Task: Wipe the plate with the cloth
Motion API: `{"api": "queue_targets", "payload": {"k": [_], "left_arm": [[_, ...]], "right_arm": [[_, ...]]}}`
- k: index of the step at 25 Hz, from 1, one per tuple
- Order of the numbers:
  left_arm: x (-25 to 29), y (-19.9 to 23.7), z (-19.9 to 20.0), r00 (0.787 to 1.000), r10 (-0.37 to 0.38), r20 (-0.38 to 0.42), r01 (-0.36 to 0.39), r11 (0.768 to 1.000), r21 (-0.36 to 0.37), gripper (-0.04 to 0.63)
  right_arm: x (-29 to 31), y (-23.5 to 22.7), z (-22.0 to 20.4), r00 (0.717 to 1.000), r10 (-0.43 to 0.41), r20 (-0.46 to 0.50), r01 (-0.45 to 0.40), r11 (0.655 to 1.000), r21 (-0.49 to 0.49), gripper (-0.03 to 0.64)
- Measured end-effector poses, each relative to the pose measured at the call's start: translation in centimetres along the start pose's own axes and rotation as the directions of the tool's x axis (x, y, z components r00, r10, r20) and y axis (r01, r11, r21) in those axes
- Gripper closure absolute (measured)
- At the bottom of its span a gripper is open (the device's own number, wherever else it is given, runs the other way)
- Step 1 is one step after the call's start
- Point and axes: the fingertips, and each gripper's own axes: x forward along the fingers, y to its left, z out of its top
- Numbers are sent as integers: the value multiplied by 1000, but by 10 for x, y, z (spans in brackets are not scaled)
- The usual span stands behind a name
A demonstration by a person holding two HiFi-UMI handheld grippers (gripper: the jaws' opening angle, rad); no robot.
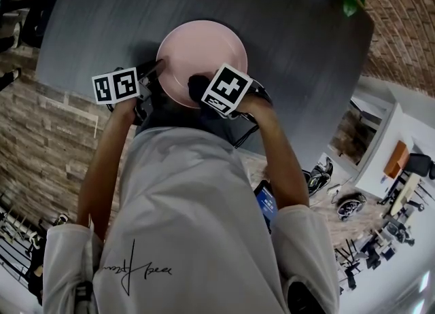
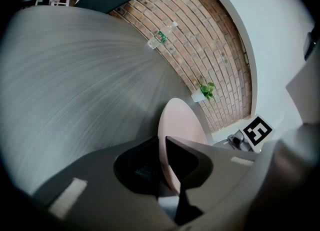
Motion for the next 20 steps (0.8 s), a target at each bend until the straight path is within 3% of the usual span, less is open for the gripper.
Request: {"api": "queue_targets", "payload": {"k": [20], "left_arm": [[0,0,0,1000,0,-4,0,1000,-2,534]], "right_arm": [[-9,-15,-13,997,-27,-71,16,988,-154,499]]}}
